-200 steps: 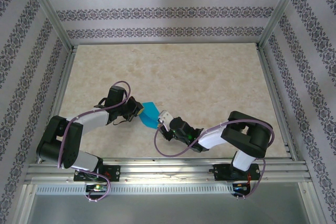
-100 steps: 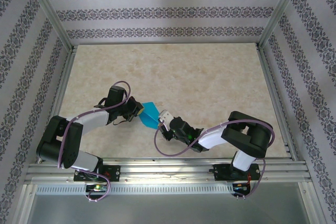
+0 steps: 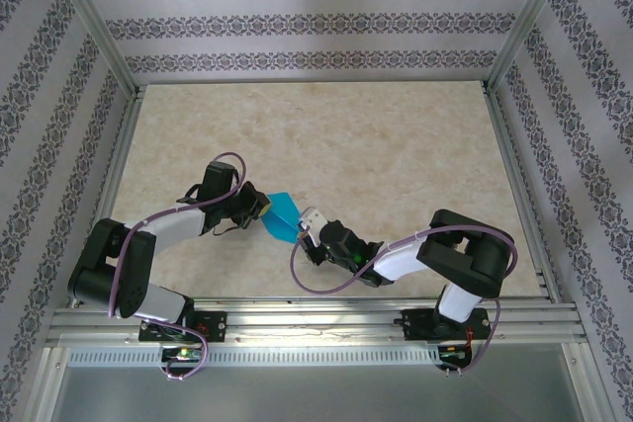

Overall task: Fold a paper plane with a square sheet of paper (pick it up from the middle)
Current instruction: Fourth fold the wing at the center of the table.

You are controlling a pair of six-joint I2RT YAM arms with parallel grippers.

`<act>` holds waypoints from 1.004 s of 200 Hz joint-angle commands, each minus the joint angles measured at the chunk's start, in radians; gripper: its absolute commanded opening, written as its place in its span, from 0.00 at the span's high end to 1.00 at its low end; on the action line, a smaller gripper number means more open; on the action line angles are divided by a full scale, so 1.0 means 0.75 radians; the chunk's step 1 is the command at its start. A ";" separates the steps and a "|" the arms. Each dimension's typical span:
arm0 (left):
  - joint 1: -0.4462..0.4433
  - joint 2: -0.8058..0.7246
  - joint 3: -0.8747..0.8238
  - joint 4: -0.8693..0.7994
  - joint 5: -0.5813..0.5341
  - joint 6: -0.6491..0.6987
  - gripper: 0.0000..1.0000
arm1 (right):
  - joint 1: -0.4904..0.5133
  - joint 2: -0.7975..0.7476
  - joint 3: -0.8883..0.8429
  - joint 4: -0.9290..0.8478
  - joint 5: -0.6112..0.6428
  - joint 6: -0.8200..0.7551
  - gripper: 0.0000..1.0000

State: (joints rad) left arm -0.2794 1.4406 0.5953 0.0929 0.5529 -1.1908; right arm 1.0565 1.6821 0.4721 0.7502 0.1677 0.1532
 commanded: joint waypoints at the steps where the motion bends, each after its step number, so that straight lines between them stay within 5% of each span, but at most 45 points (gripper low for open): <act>1: 0.013 -0.029 0.019 -0.004 0.000 -0.004 1.00 | 0.014 0.015 0.013 0.001 0.010 0.011 0.88; 51: 0.014 -0.035 0.012 -0.002 -0.006 -0.006 1.00 | 0.013 0.011 0.011 -0.002 0.012 0.025 0.95; 77: 0.014 -0.045 0.016 -0.016 -0.014 -0.001 0.85 | 0.008 0.027 0.010 0.008 -0.004 0.069 0.96; 94: 0.016 -0.067 0.024 -0.068 -0.041 0.021 0.65 | -0.003 0.052 0.014 0.031 -0.042 0.139 0.97; 117: 0.017 -0.118 0.037 -0.140 -0.087 0.056 0.57 | -0.023 0.079 0.025 0.061 -0.098 0.254 0.98; 201: 0.018 -0.204 0.032 -0.188 -0.135 0.107 0.55 | -0.170 0.133 0.082 0.126 -0.459 0.624 1.00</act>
State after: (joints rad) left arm -0.2729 1.2896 0.5961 -0.0166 0.4614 -1.1408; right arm 0.9588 1.7645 0.5137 0.8028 -0.0578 0.5102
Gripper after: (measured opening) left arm 0.443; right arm 0.049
